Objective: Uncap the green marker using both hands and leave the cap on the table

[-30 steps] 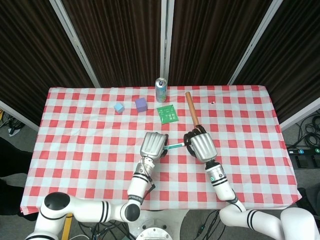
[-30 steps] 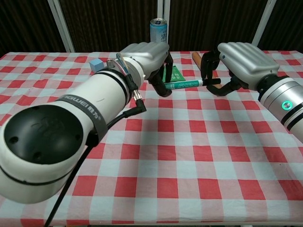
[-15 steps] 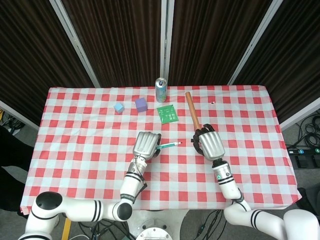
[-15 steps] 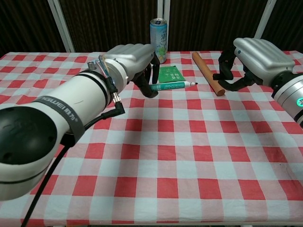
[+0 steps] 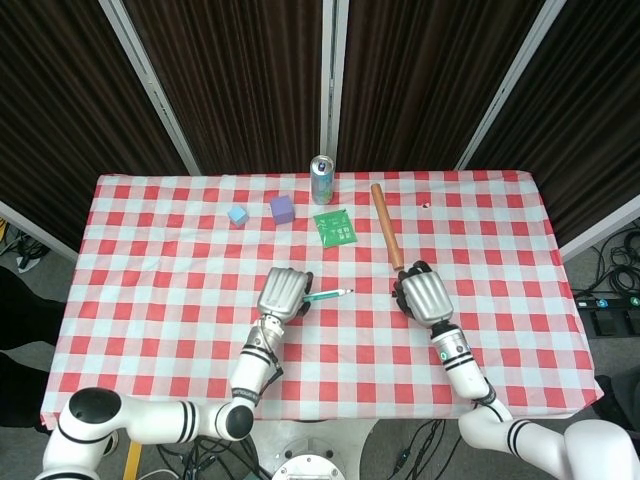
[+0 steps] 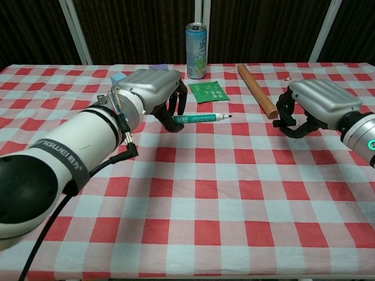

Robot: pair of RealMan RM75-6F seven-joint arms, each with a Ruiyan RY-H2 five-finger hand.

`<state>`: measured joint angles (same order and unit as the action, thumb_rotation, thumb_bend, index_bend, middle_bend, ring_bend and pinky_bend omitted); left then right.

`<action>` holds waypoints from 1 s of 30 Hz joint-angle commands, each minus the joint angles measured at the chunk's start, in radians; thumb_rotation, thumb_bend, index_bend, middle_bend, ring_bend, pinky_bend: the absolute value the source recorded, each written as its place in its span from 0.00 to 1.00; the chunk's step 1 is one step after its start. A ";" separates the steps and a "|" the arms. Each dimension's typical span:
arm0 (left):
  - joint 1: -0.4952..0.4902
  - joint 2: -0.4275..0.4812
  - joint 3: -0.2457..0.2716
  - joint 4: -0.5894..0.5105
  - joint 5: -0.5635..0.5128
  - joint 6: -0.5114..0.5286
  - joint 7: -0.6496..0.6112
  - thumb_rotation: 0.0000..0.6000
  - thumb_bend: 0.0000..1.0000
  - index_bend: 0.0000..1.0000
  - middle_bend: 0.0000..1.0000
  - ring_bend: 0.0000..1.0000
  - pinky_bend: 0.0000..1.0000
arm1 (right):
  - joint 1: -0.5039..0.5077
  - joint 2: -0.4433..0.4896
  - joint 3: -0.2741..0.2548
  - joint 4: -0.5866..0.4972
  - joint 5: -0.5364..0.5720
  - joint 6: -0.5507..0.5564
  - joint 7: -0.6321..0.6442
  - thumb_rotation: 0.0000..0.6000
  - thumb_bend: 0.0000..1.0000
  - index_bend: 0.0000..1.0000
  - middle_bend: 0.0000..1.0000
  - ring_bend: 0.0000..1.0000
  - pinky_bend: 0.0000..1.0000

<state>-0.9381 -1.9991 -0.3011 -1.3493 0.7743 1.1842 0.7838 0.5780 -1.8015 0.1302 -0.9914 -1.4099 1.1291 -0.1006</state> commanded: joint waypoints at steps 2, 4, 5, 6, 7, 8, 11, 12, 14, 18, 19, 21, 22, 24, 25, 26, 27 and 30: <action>0.006 -0.007 0.004 0.016 0.003 -0.006 -0.005 1.00 0.37 0.58 0.60 0.55 0.63 | 0.009 -0.011 -0.006 0.018 0.004 -0.025 0.004 1.00 0.28 0.72 0.65 0.33 0.21; 0.008 -0.008 0.004 0.021 0.005 -0.007 -0.005 1.00 0.37 0.58 0.60 0.55 0.63 | 0.012 -0.006 -0.008 0.011 0.009 -0.042 -0.002 1.00 0.24 0.66 0.60 0.28 0.18; 0.009 -0.009 0.003 0.023 0.005 -0.008 -0.005 1.00 0.37 0.58 0.60 0.55 0.63 | 0.013 -0.001 -0.008 0.003 0.012 -0.051 -0.008 1.00 0.22 0.61 0.57 0.25 0.17; 0.010 -0.009 0.002 0.024 0.005 -0.008 -0.005 1.00 0.37 0.58 0.60 0.55 0.63 | 0.013 0.004 -0.007 -0.005 0.015 -0.057 -0.012 1.00 0.20 0.57 0.53 0.22 0.15; 0.011 -0.009 0.001 0.025 0.004 -0.008 -0.004 1.00 0.37 0.58 0.60 0.55 0.63 | 0.013 0.010 -0.006 -0.014 0.019 -0.062 -0.016 1.00 0.18 0.54 0.51 0.20 0.15; 0.012 -0.009 0.000 0.026 0.005 -0.009 -0.003 1.00 0.37 0.58 0.60 0.55 0.63 | 0.012 0.017 -0.003 -0.027 0.026 -0.066 -0.020 1.00 0.18 0.53 0.50 0.20 0.15; 0.016 -0.009 0.000 0.031 0.002 -0.014 -0.002 1.00 0.37 0.58 0.60 0.55 0.63 | 0.008 0.035 0.001 -0.055 0.036 -0.070 -0.032 1.00 0.15 0.44 0.43 0.13 0.12; 0.018 -0.009 0.000 0.033 0.000 -0.017 -0.003 1.00 0.37 0.58 0.60 0.55 0.63 | 0.006 0.045 0.001 -0.068 0.039 -0.072 -0.035 1.00 0.15 0.40 0.40 0.10 0.11; 0.021 -0.011 0.000 0.039 -0.002 -0.021 -0.007 1.00 0.37 0.58 0.60 0.55 0.63 | 0.003 0.062 0.002 -0.092 0.045 -0.074 -0.042 1.00 0.14 0.37 0.37 0.08 0.09; 0.026 -0.011 0.002 0.045 0.004 -0.030 -0.017 1.00 0.37 0.58 0.60 0.55 0.63 | -0.012 0.102 0.009 -0.144 0.056 -0.059 -0.054 1.00 0.12 0.33 0.32 0.05 0.07; 0.028 -0.010 0.004 0.046 0.007 -0.033 -0.021 1.00 0.37 0.58 0.60 0.55 0.63 | -0.017 0.113 0.013 -0.156 0.056 -0.047 -0.054 1.00 0.12 0.32 0.32 0.05 0.07; 0.030 -0.010 0.008 0.051 0.017 -0.040 -0.031 1.00 0.37 0.58 0.60 0.55 0.63 | -0.035 0.142 0.025 -0.186 0.059 -0.008 -0.049 1.00 0.12 0.31 0.32 0.05 0.06; 0.031 -0.010 0.011 0.054 0.022 -0.043 -0.034 1.00 0.37 0.58 0.60 0.55 0.62 | -0.044 0.155 0.031 -0.198 0.061 0.008 -0.046 1.00 0.12 0.31 0.32 0.05 0.06; 0.031 -0.015 0.015 0.065 0.029 -0.051 -0.040 1.00 0.37 0.58 0.59 0.55 0.62 | -0.062 0.187 0.041 -0.227 0.065 0.040 -0.040 1.00 0.12 0.31 0.32 0.05 0.06; 0.031 -0.018 0.017 0.070 0.032 -0.055 -0.042 1.00 0.37 0.58 0.59 0.55 0.62 | -0.069 0.199 0.045 -0.238 0.067 0.052 -0.036 1.00 0.12 0.31 0.32 0.05 0.06; 0.030 -0.021 0.019 0.076 0.035 -0.059 -0.044 1.00 0.37 0.58 0.59 0.54 0.62 | -0.076 0.210 0.048 -0.247 0.069 0.061 -0.032 1.00 0.12 0.31 0.32 0.05 0.06; 0.029 -0.025 0.021 0.084 0.038 -0.066 -0.046 1.00 0.37 0.57 0.59 0.54 0.62 | -0.084 0.222 0.051 -0.258 0.070 0.072 -0.026 1.00 0.12 0.31 0.32 0.05 0.06; 0.024 -0.033 0.025 0.107 0.042 -0.085 -0.045 1.00 0.37 0.56 0.58 0.53 0.61 | -0.101 0.243 0.054 -0.275 0.071 0.096 -0.013 1.00 0.12 0.30 0.31 0.05 0.06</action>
<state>-0.9118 -2.0290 -0.2783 -1.2480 0.8145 1.1050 0.7386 0.4844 -1.5659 0.1806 -1.2589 -1.3404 1.2162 -0.1208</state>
